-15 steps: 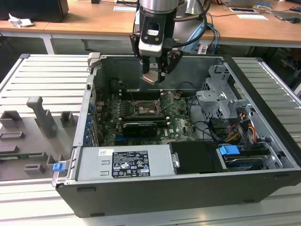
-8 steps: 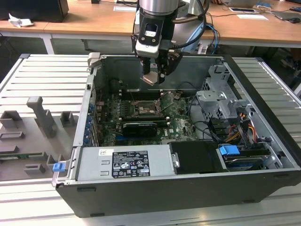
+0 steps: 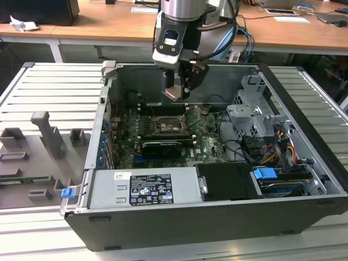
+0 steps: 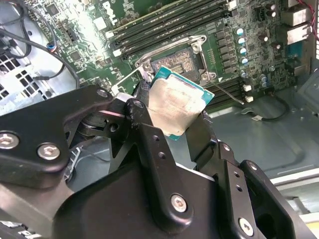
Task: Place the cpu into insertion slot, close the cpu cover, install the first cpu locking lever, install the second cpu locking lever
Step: 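Place the cpu into insertion slot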
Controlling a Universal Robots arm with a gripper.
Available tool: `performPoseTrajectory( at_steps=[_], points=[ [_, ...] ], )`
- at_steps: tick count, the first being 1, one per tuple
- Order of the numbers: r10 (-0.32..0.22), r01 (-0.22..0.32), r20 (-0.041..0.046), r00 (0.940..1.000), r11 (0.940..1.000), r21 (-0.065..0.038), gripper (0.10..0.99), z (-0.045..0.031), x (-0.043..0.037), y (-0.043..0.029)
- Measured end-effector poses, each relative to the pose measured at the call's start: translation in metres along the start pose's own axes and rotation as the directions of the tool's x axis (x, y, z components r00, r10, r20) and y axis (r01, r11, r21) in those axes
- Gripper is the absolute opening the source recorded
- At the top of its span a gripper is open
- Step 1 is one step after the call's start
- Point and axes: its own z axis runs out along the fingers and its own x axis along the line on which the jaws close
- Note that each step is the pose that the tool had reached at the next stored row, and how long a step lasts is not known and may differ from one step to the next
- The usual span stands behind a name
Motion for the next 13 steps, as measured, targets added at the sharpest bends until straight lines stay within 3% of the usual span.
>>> performPoseTrajectory(
  at_steps=[13],
  points=[
    [0.072,-0.072,-0.0004,0.9974,0.9974,0.005,0.537,0.0048,-0.0002,-0.0003]
  ],
)
